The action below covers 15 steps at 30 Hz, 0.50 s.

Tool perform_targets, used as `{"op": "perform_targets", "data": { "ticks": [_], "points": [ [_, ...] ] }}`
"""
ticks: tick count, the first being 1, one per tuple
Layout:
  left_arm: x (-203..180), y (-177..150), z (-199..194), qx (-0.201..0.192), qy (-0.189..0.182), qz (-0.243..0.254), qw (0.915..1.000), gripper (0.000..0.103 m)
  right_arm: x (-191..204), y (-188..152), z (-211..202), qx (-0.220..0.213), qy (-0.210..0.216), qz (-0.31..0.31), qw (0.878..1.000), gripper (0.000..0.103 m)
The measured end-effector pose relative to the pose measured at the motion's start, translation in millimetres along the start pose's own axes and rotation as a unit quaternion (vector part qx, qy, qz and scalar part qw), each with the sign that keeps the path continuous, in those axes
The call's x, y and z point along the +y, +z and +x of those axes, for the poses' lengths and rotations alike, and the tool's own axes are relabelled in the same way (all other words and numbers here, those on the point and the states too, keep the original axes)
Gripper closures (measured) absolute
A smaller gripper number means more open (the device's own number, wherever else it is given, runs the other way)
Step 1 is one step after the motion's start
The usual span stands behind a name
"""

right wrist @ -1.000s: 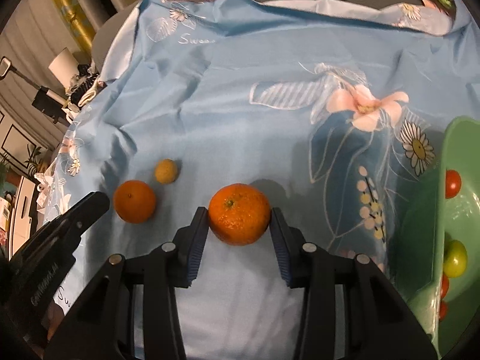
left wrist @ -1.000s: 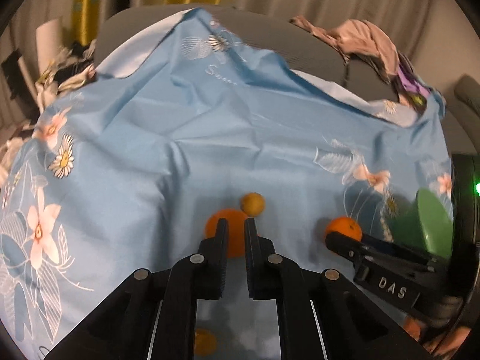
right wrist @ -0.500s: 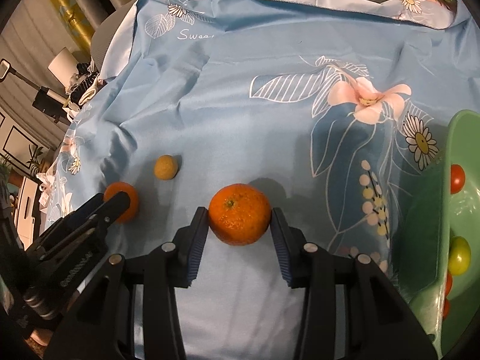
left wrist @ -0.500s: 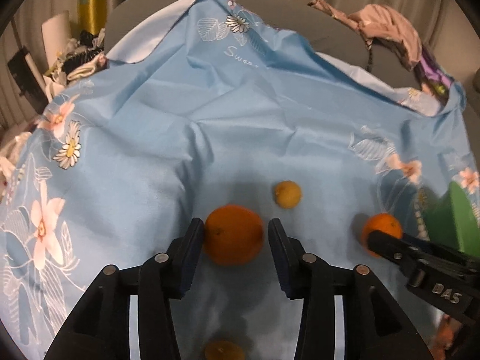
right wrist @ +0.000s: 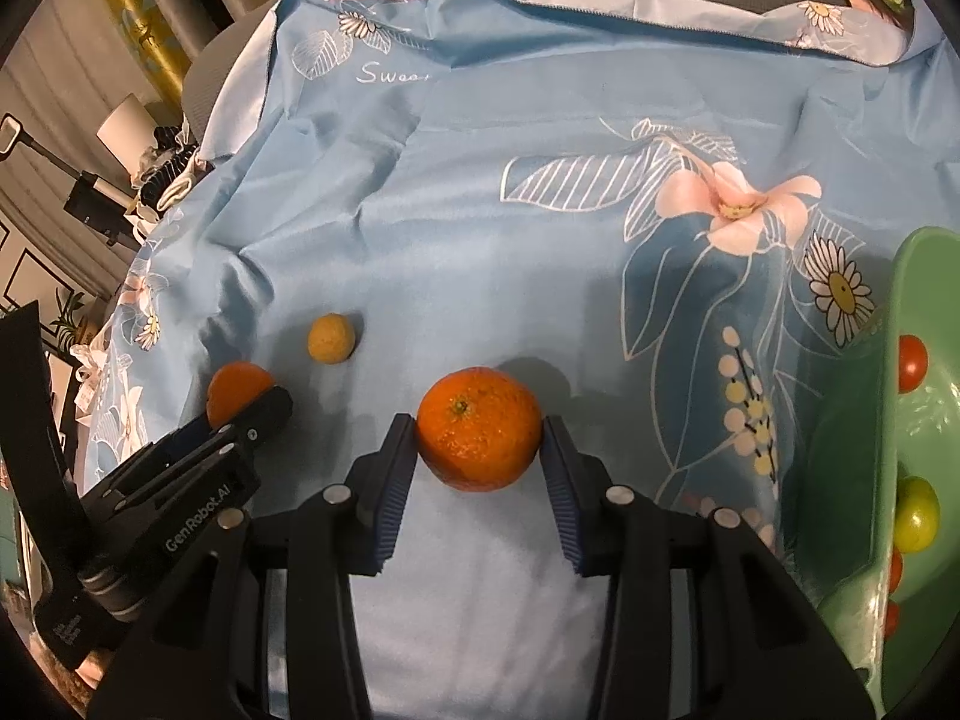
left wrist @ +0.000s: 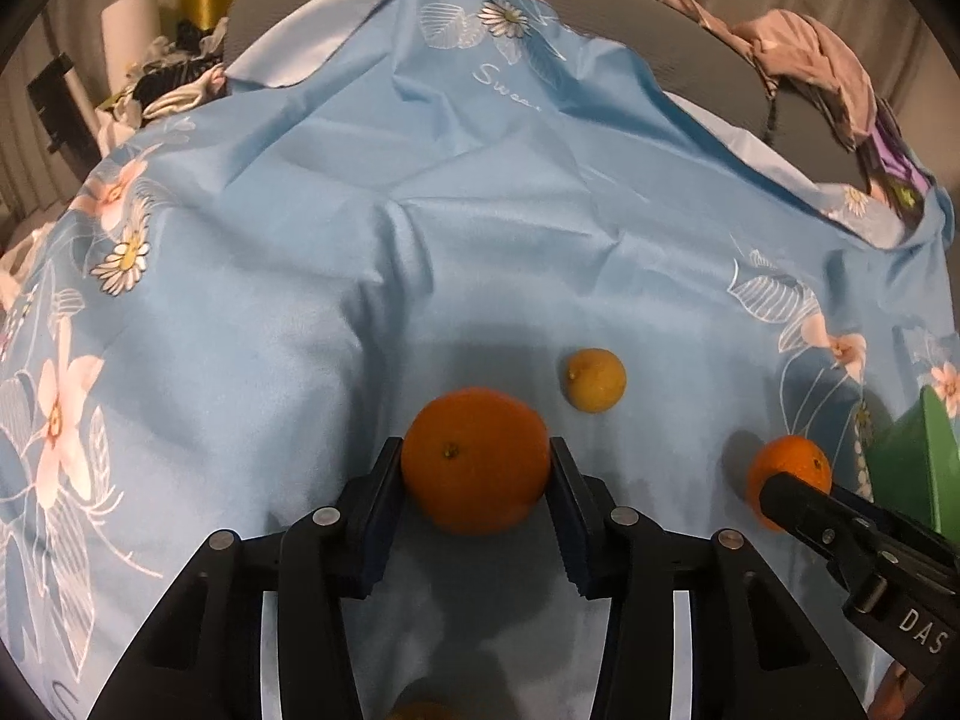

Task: Organize fruits
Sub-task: 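Carry the orange with the right tool into the green bowl and release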

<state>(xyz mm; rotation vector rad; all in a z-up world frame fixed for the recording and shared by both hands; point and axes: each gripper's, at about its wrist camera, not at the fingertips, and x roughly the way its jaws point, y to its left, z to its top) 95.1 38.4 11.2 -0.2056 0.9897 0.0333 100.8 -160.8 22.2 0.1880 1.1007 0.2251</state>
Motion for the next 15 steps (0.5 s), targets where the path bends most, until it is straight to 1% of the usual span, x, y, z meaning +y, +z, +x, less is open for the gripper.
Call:
{"op": "perform_targets", "data": {
  "ticks": [3, 7, 11, 15],
  "points": [
    [-1.9, 2.7, -10.6, -0.016, 0.001, 0.002, 0.9999, 0.058, 1.0, 0.2, -4.6, -0.007, 0.004, -0.003, 1.000, 0.060],
    [-6.0, 3.9, -35.5, -0.042, -0.013, 0.003, 0.9990, 0.058, 0.5, 1.4, -14.1, -0.018, 0.011, -0.001, 1.000, 0.060],
    [-15.0, 2.4, -63.7, -0.080, -0.015, 0.014, 0.9966, 0.058, -0.5, 1.0, -34.5, -0.045, 0.021, 0.003, 0.999, 0.060],
    [-26.6, 0.1, -92.8, -0.114, -0.038, 0.026, 0.9924, 0.058, -2.4, -2.0, -60.0, -0.077, 0.028, 0.005, 0.997, 0.060]
  ]
}}
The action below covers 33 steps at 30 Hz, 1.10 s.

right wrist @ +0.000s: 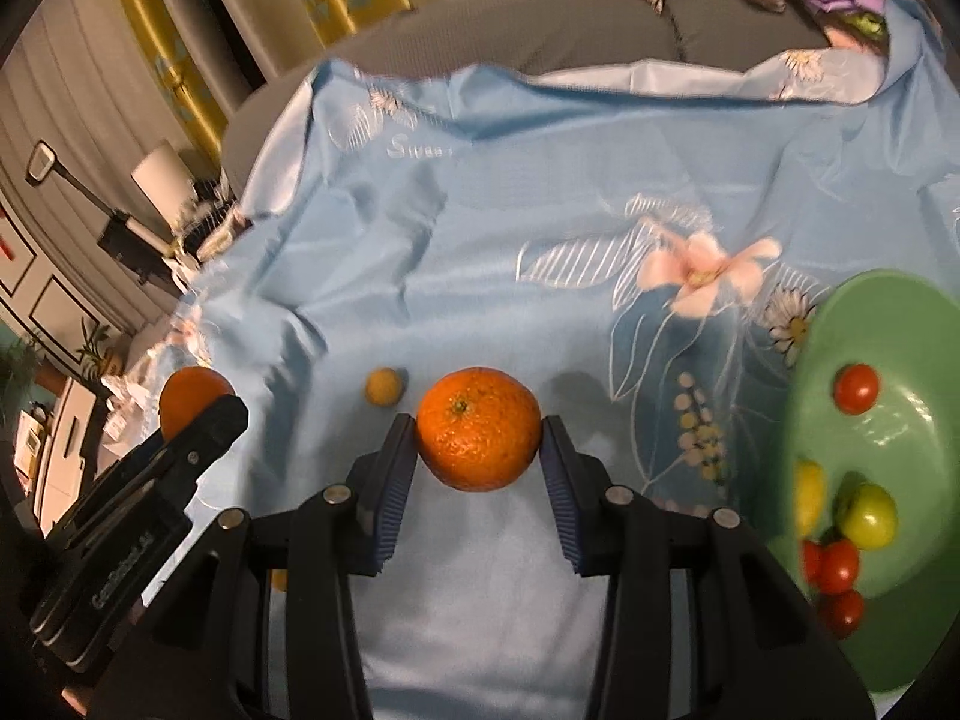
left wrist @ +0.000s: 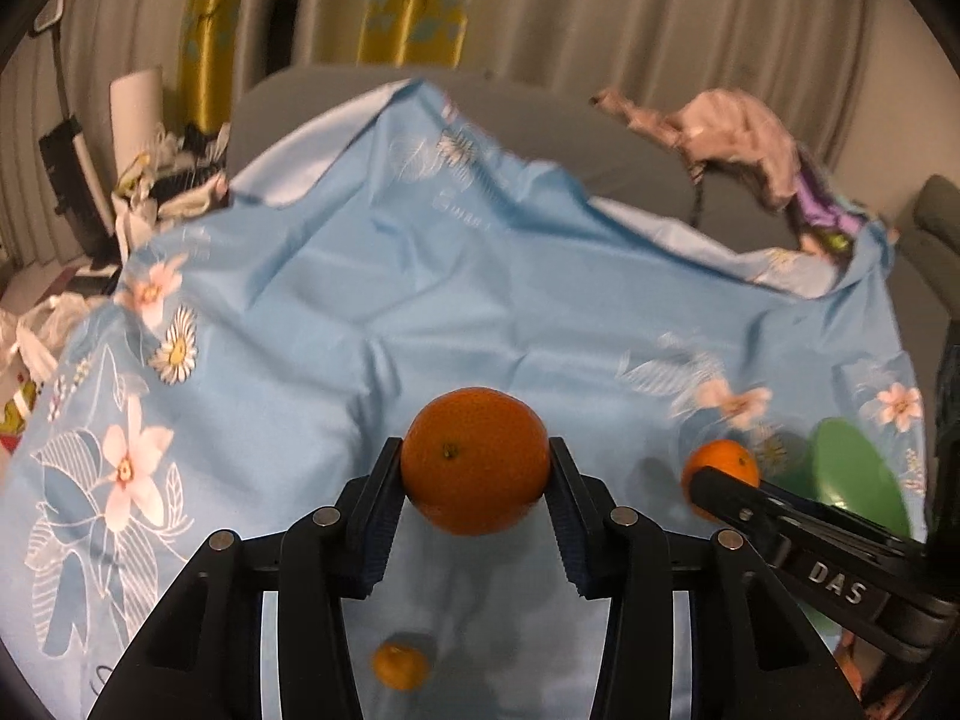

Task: Organize fruits
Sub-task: 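Carry the orange with the right tool into the green bowl and release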

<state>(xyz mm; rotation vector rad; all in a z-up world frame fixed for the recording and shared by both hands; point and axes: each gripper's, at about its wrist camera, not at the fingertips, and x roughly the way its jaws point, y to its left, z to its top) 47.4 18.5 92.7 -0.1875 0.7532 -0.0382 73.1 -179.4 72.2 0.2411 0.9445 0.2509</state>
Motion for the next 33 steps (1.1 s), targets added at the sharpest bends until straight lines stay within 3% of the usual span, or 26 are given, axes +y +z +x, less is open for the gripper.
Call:
{"op": "perform_targets", "data": {
  "ticks": [7, 14, 23, 33],
  "points": [
    [-28.3, 1.6, -39.2, -0.048, -0.037, 0.033, 0.9976, 0.058, -8.0, -0.2, -50.0, -0.064, -0.017, 0.004, 0.998, 0.060],
    [-60.8, -7.8, -65.8, -0.071, -0.087, 0.073, 0.9910, 0.058, -27.8, -14.4, -85.7, -0.112, -0.066, 0.025, 0.991, 0.060],
    [-95.5, -11.9, -66.0, -0.067, -0.130, 0.083, 0.9858, 0.058, -75.1, -19.0, -121.0, -0.155, -0.106, 0.076, 0.979, 0.060],
    [-153.0, -23.2, -34.5, -0.035, -0.156, 0.107, 0.9813, 0.058, -128.6, -26.6, -132.4, -0.154, -0.142, 0.135, 0.969, 0.060]
  ]
}}
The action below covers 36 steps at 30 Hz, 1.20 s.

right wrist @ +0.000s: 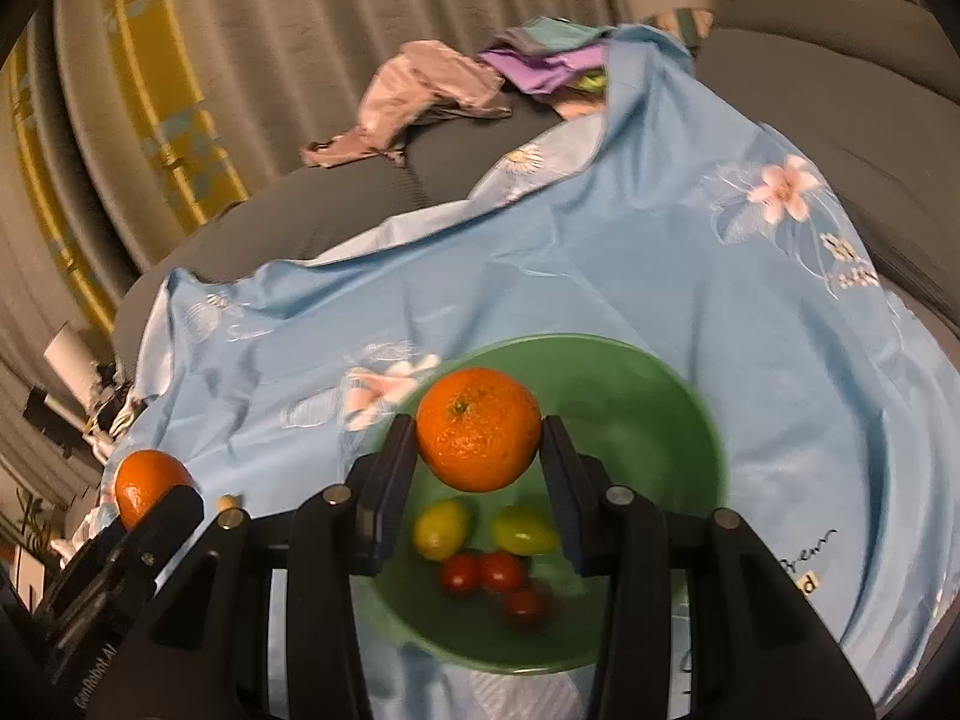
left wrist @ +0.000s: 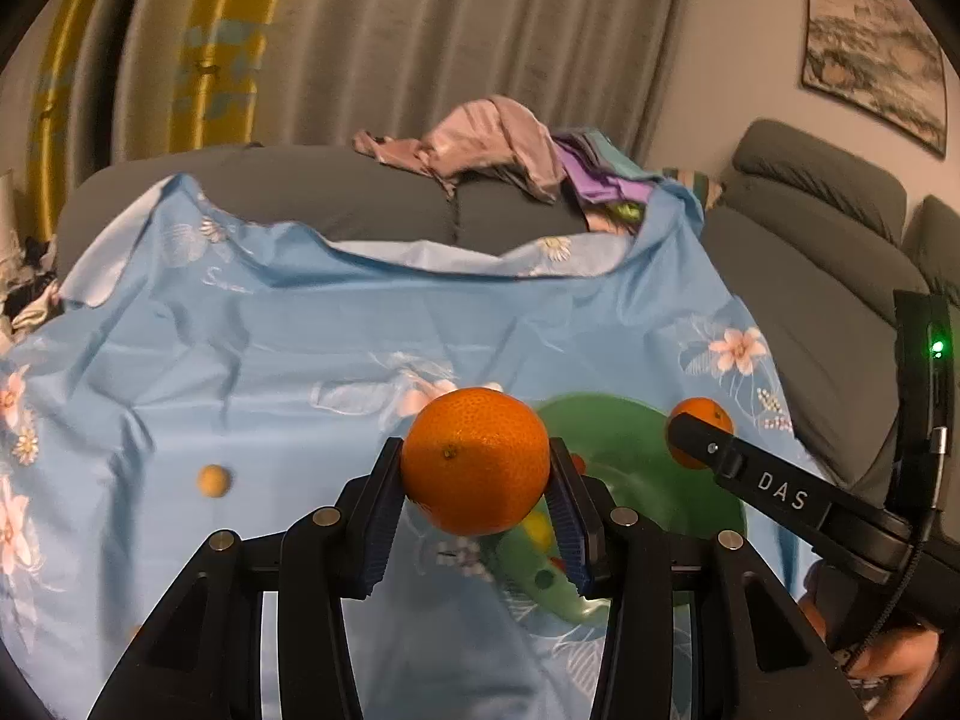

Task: Organize fruits
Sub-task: 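Carry the orange with the right tool into the green bowl and release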

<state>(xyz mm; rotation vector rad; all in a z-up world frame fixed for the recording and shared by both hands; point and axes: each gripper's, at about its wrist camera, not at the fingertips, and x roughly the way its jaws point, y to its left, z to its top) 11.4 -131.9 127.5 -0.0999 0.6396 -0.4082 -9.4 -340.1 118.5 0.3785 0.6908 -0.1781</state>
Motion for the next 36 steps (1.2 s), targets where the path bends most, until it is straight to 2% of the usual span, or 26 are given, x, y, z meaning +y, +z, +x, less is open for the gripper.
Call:
{"op": "perform_targets", "data": {
  "ticks": [9, 17, 24, 27, 28, 29, 30, 32, 36],
  "points": [
    [-33.5, -7.2, 36.6, 0.049, -0.047, 0.014, 0.9976, 0.058, -27.2, -0.4, 15.8, 0.031, -0.032, 0.029, 0.999, 0.059],
    [-48.0, -19.5, 65.5, 0.099, -0.069, 0.013, 0.9926, 0.058, -40.8, -2.2, 26.8, 0.052, -0.047, 0.042, 0.997, 0.059],
    [-52.3, -24.5, 78.5, 0.119, -0.077, 0.012, 0.9898, 0.058, -47.0, -3.1, 31.2, 0.061, -0.050, 0.048, 0.996, 0.058],
    [-55.1, -25.7, 79.0, 0.115, -0.079, 0.019, 0.9901, 0.058, -49.0, -1.8, 29.4, 0.057, -0.047, 0.052, 0.996, 0.059],
    [-55.6, -25.3, 77.0, 0.110, -0.080, 0.020, 0.9905, 0.058, -49.4, -1.1, 28.2, 0.055, -0.042, 0.053, 0.996, 0.056],
    [-55.7, -24.1, 75.0, 0.106, -0.086, 0.019, 0.9905, 0.058, -49.0, -0.9, 27.7, 0.053, -0.037, 0.054, 0.996, 0.047],
    [-55.0, -22.8, 72.3, 0.101, -0.093, 0.016, 0.9904, 0.058, -48.4, -0.3, 25.9, 0.050, -0.031, 0.056, 0.997, 0.042],
    [-51.6, -17.9, 64.2, 0.092, -0.101, 0.012, 0.9905, 0.057, -43.7, 0.9, 23.2, 0.042, -0.031, 0.049, 0.997, 0.042],
    [-36.4, -9.2, 43.6, 0.073, -0.078, 0.011, 0.9943, 0.055, -32.3, 2.5, 21.0, 0.036, -0.013, 0.038, 0.999, 0.042]
  ]
}}
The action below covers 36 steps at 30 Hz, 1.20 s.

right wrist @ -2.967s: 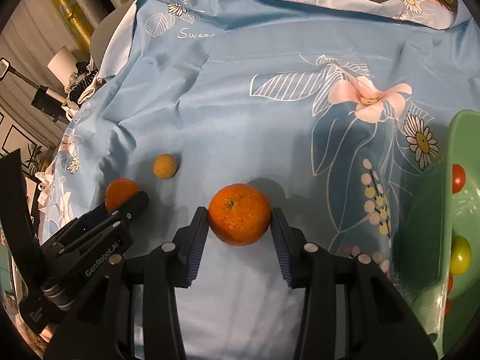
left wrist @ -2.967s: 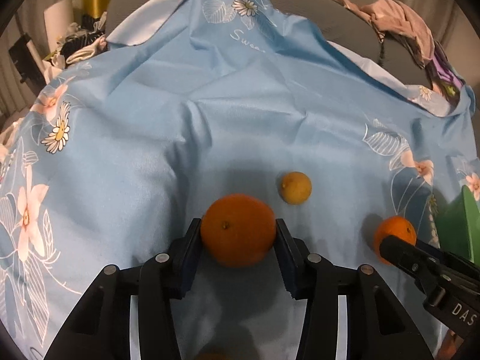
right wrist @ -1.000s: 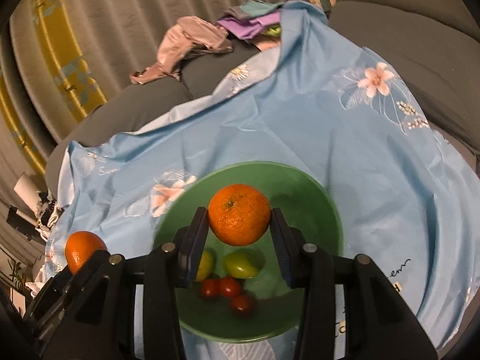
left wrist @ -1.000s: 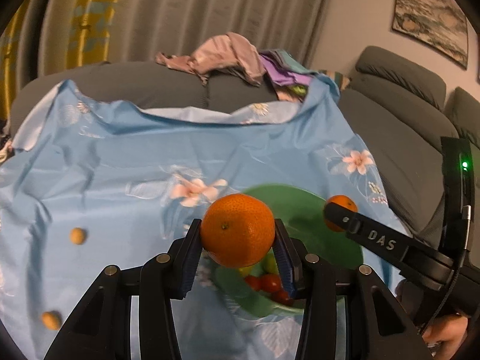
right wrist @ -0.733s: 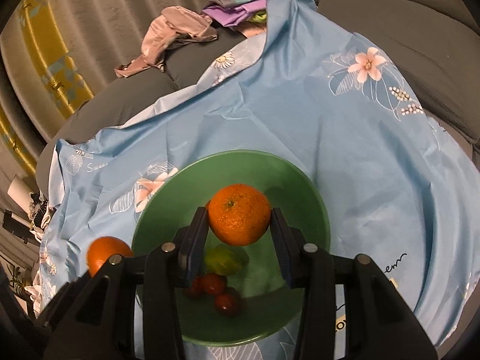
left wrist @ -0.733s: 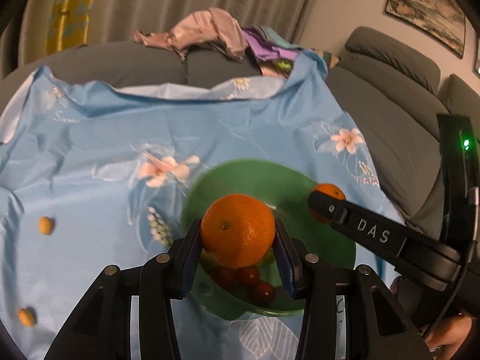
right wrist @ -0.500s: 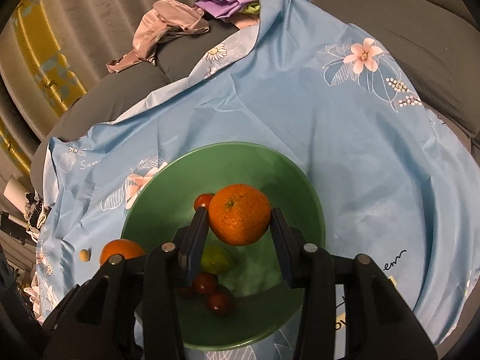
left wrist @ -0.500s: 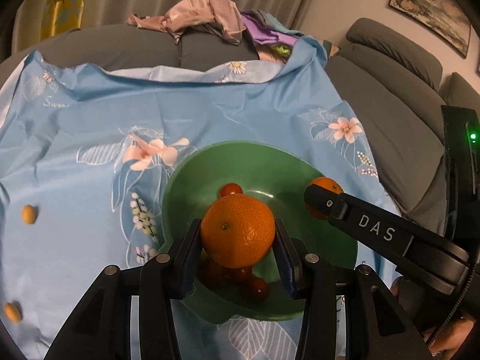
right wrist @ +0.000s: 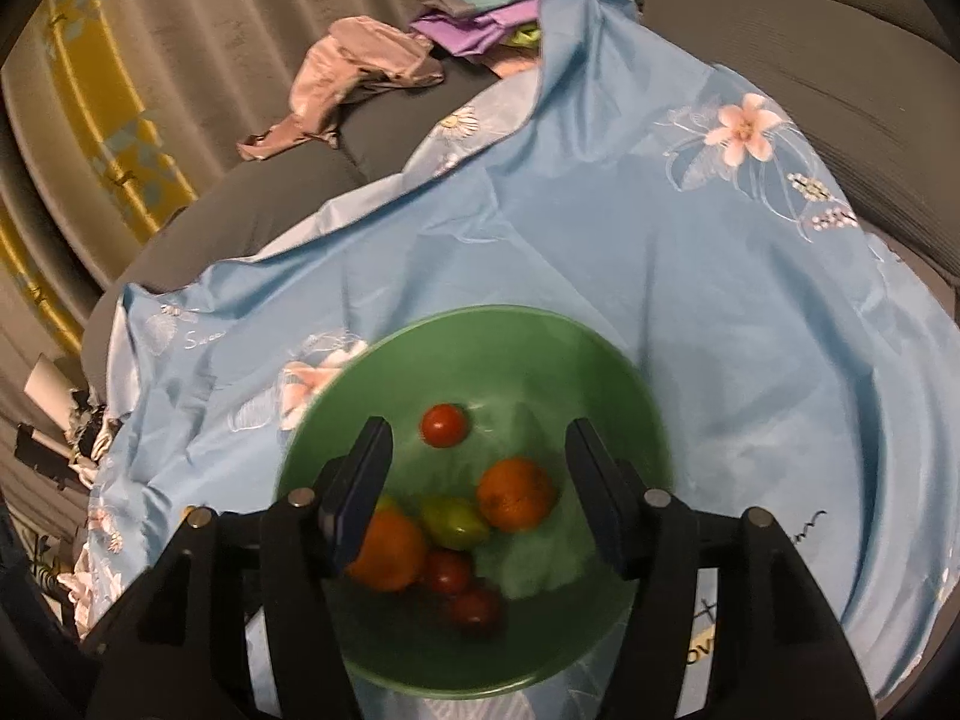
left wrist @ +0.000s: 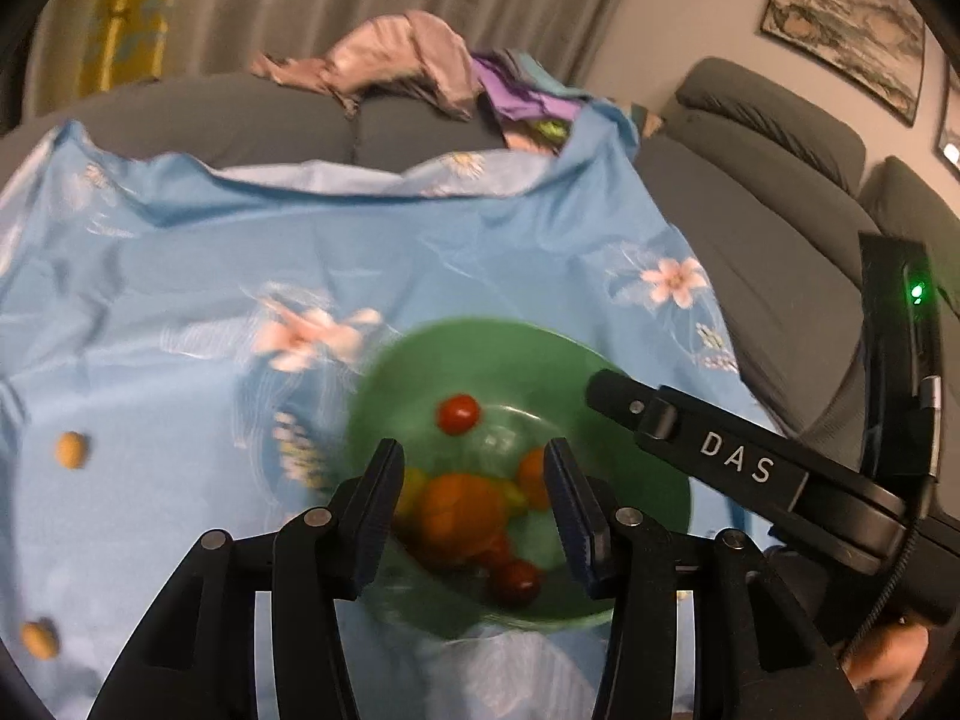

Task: Organize fruits
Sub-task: 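Carry the orange with the right tool into the green bowl and release, then move the right tool to the small yellow fruit and close on it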

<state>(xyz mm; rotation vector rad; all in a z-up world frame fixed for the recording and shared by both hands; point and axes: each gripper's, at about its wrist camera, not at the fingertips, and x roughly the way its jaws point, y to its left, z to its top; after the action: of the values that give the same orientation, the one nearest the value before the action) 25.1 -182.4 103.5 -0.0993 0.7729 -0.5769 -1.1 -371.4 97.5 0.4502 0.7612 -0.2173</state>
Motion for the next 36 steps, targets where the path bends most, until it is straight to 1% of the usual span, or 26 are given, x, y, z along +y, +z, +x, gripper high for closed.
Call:
{"op": "perform_targets", "data": {
  "ticks": [2, 4, 6, 9, 10, 12, 13, 14, 16, 17, 18, 19, 21, 23, 24, 25, 27, 28, 31, 33, 34, 35, 36],
  "points": [
    [13.0, 0.2, -15.8, -0.011, 0.021, -0.004, 0.9997, 0.055, 9.6, -0.1, -0.8, -0.003, 0.012, -0.011, 1.000, 0.042],
    [33.3, -2.5, -35.7, -0.019, 0.053, -0.016, 0.9983, 0.055, 21.6, -0.2, -0.6, -0.004, 0.026, -0.025, 0.999, 0.042],
    [55.9, -7.5, -53.8, -0.014, 0.088, -0.028, 0.9957, 0.055, 38.0, -1.6, 1.6, -0.001, 0.049, -0.045, 0.998, 0.042],
    [91.6, -20.1, -76.1, -0.004, 0.135, -0.064, 0.9887, 0.055, 66.2, -6.7, 4.9, 0.009, 0.080, -0.079, 0.994, 0.042],
    [107.6, -27.5, -84.9, -0.001, 0.154, -0.084, 0.9845, 0.055, 81.0, -9.4, 5.6, 0.011, 0.094, -0.097, 0.991, 0.042],
    [131.3, -40.2, -94.9, 0.001, 0.175, -0.112, 0.9782, 0.055, 105.6, -13.7, 7.9, 0.018, 0.124, -0.126, 0.984, 0.042],
    [140.0, -45.5, -96.3, 0.005, 0.182, -0.122, 0.9756, 0.055, 121.9, -17.2, 11.1, 0.026, 0.143, -0.143, 0.979, 0.042],
    [147.5, -49.2, -96.5, 0.010, 0.189, -0.130, 0.9733, 0.055, 133.2, -19.9, 13.9, 0.033, 0.154, -0.153, 0.976, 0.044],
    [162.0, -59.3, -93.3, 0.028, 0.209, -0.143, 0.9670, 0.055, 164.3, -29.8, 27.3, 0.060, 0.183, -0.181, 0.964, 0.046],
    [166.7, -63.0, -91.1, 0.034, 0.211, -0.146, 0.9659, 0.055, 183.6, -38.2, 40.2, 0.082, 0.197, -0.200, 0.956, 0.048],
    [170.7, -66.7, -88.6, 0.042, 0.210, -0.148, 0.9657, 0.055, 192.8, -43.5, 47.8, 0.093, 0.201, -0.209, 0.952, 0.050],
    [175.2, -69.6, -83.2, 0.055, 0.210, -0.150, 0.9646, 0.058, 207.6, -51.8, 63.5, 0.113, 0.204, -0.219, 0.947, 0.053],
    [181.7, -73.8, -74.7, 0.074, 0.229, -0.154, 0.9583, 0.060, 222.2, -61.3, 87.2, 0.148, 0.200, -0.220, 0.943, 0.056],
    [186.7, -78.3, -75.5, 0.080, 0.252, -0.157, 0.9517, 0.062, 238.7, -70.4, 112.8, 0.184, 0.202, -0.218, 0.937, 0.061],
    [188.7, -80.0, -75.7, 0.079, 0.257, -0.162, 0.9495, 0.063, 247.7, -75.3, 123.7, 0.194, 0.200, -0.224, 0.934, 0.061],
    [191.1, -81.9, -74.6, 0.085, 0.253, -0.165, 0.9495, 0.064, 255.5, -79.3, 131.6, 0.199, 0.195, -0.229, 0.933, 0.061],
    [191.9, -84.3, -73.2, 0.091, 0.240, -0.165, 0.9523, 0.066, 267.6, -85.9, 144.8, 0.205, 0.191, -0.234, 0.931, 0.063],
    [191.9, -85.7, -72.4, 0.094, 0.240, -0.165, 0.9521, 0.067, 272.2, -88.3, 150.5, 0.209, 0.189, -0.234, 0.930, 0.064],
    [193.3, -89.6, -66.1, 0.104, 0.250, -0.162, 0.9489, 0.068, 281.3, -92.0, 159.3, 0.212, 0.177, -0.244, 0.930, 0.066],
    [194.9, -92.5, -60.8, 0.113, 0.250, -0.167, 0.9470, 0.069, 285.9, -96.8, 167.2, 0.217, 0.172, -0.255, 0.926, 0.070],
    [195.5, -94.8, -57.7, 0.119, 0.249, -0.168, 0.9464, 0.071, 287.2, -99.7, 172.1, 0.220, 0.166, -0.259, 0.926, 0.073],
    [196.8, -95.8, -54.4, 0.122, 0.249, -0.171, 0.9453, 0.073, 288.2, -99.2, 173.0, 0.211, 0.165, -0.262, 0.927, 0.076],
    [197.9, -96.5, -52.6, 0.122, 0.249, -0.175, 0.9448, 0.075, 289.2, -99.1, 172.6, 0.201, 0.160, -0.269, 0.928, 0.078]
  ]
}}
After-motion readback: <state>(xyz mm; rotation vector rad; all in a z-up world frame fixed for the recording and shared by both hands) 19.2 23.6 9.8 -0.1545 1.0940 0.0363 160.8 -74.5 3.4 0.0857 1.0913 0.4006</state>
